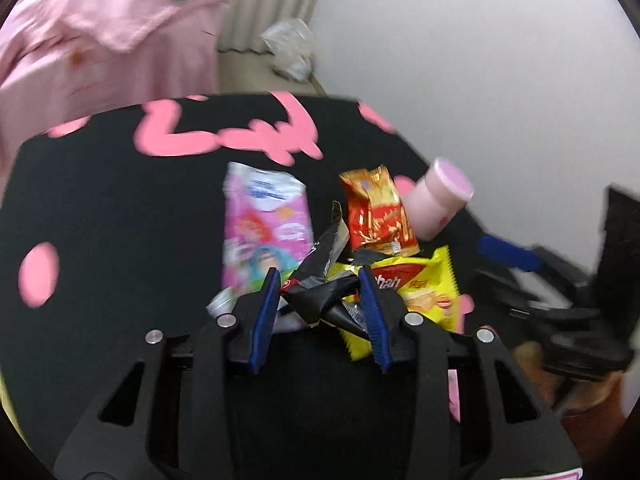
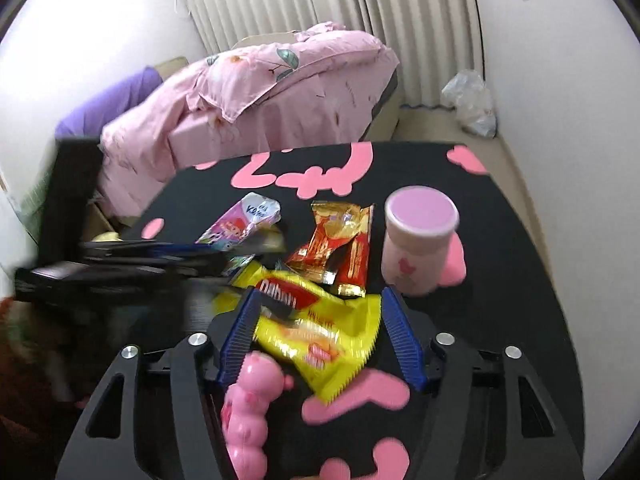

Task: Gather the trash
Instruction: 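Lift the black wrapper with the left tool while the right tool grasps the Kleenex pack, then carry the black wrapper and Kleenex pack to the yellow bag and open both tools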

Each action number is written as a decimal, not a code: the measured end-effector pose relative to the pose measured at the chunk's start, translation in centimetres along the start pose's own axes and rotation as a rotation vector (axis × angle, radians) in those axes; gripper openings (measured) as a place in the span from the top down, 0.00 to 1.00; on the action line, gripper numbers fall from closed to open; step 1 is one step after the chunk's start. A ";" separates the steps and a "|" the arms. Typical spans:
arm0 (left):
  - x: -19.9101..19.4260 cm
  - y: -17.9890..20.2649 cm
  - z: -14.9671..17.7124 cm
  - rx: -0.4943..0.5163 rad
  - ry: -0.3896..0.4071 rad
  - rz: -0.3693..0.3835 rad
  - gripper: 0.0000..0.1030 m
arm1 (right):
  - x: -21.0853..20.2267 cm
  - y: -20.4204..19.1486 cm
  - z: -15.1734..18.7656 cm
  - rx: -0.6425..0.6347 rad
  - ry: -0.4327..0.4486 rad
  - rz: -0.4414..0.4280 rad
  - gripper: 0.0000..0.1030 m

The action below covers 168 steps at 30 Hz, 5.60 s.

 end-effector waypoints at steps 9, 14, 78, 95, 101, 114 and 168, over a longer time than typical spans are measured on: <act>-6.7 -8.7 3.7 -0.138 0.076 -0.220 0.62 | 4.4 -5.7 -3.2 -0.104 -0.046 0.030 0.43; -7.7 -11.4 6.4 -0.212 0.068 -0.234 0.62 | 7.2 -5.8 -3.8 0.049 -0.068 0.029 0.43; -11.0 -12.6 8.7 -0.268 0.100 -0.166 0.62 | 10.6 -6.6 -3.0 -0.082 -0.248 -0.066 0.39; -10.8 -12.0 8.6 -0.257 0.094 -0.148 0.62 | 8.8 -9.1 -1.9 -0.105 -0.266 -0.091 0.86; -11.8 -11.5 8.2 -0.245 0.122 -0.144 0.61 | 5.0 -12.7 -2.5 -0.187 -0.188 -0.096 0.86; -18.3 -13.6 7.0 -0.237 0.259 -0.227 0.61 | -0.2 -19.8 -3.0 -0.252 -0.070 -0.146 0.86; -26.8 -29.9 12.1 -0.524 0.418 -0.561 0.34 | 9.4 -30.6 -2.5 -0.278 -0.153 -0.478 0.46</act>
Point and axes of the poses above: each gripper's, at about its wrist camera, not at the fingertips, and x roughly the way its jaws point, y to its right, z to its underside, the point moved 6 cm from there along x, roughly the way its jaws point, and after that the axes turned 9 degrees about -z, right-handed, at the moved point
